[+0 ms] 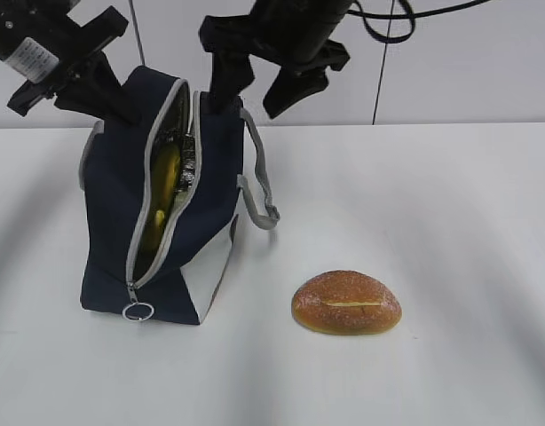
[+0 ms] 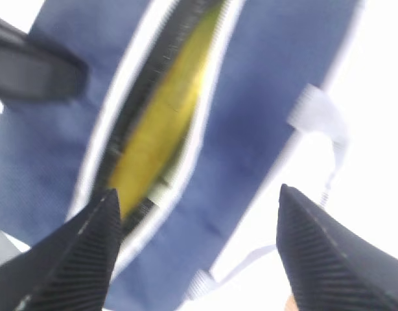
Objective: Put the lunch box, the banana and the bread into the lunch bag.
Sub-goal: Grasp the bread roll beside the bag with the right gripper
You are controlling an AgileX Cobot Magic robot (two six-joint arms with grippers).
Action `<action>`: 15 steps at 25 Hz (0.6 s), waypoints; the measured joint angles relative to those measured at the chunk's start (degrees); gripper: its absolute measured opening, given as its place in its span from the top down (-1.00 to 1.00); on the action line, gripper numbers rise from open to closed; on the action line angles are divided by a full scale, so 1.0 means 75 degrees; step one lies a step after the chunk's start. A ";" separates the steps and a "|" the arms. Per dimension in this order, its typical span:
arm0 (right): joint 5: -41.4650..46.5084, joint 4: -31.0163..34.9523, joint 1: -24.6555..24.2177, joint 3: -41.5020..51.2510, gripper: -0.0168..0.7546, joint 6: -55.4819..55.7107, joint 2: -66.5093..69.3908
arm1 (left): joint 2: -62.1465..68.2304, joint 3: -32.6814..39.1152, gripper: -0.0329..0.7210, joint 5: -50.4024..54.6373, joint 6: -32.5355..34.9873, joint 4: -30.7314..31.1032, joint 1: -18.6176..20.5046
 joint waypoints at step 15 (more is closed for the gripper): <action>-0.0015 -0.1049 0.0000 0.5229 -0.47 -0.1841 -0.2738 | 0.0000 0.0000 0.92 0.0000 0.0000 0.0000 0.0000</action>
